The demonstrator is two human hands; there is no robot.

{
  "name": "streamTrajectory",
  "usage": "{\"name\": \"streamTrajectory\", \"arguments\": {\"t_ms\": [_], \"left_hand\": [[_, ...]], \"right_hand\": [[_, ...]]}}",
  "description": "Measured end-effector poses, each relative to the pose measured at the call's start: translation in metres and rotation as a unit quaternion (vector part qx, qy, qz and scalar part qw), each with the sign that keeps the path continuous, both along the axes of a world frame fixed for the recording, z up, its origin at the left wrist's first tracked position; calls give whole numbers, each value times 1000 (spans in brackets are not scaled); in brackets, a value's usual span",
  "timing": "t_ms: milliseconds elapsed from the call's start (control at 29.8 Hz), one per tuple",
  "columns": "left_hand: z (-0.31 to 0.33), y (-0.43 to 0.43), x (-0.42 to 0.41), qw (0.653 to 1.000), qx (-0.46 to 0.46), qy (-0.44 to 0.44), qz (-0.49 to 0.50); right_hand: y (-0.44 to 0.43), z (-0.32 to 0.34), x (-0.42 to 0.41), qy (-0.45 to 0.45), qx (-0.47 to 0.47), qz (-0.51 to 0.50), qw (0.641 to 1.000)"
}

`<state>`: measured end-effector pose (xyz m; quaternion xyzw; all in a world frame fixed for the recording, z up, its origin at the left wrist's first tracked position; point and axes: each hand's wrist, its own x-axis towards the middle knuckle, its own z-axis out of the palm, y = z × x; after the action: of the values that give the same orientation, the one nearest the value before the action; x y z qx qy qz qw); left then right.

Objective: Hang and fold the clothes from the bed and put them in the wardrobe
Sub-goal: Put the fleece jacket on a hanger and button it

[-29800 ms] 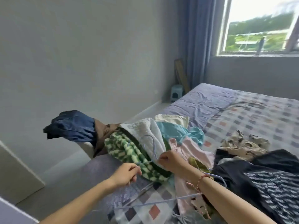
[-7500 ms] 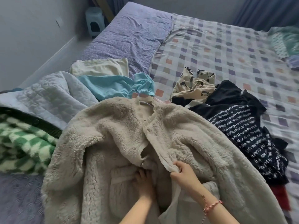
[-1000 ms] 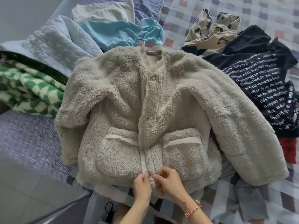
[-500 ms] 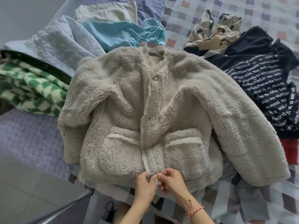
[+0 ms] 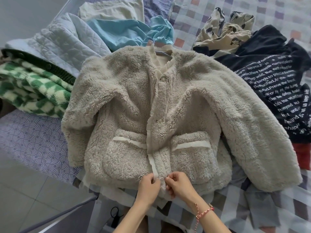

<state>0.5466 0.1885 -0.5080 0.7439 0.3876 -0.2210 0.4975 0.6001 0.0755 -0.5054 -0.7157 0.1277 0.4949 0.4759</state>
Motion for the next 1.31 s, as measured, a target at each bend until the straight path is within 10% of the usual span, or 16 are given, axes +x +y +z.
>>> {"name": "streamTrajectory", "arguments": {"t_ms": [302,672,839,940,1074,1309], "left_hand": [[2,-23,4,983,99,24,153],[5,-22,19,955,-57,49,288],[10,-5,17,929,-170,76,319],[10,4,12,948,-183,105,238],[25,20,23,989,70,128,7],[64,53,109,995,99,16,-16]], "right_hand": [[9,-1,-26,-194,-87,118,970],[6,3,-29,-155,-48,-85,983],[8,-2,-21,-188,-93,38,977],[8,0,-16,-176,-106,87,975],[-1,13,4,-182,-136,115,967],[-16,57,101,-262,-140,-5,955]]}}
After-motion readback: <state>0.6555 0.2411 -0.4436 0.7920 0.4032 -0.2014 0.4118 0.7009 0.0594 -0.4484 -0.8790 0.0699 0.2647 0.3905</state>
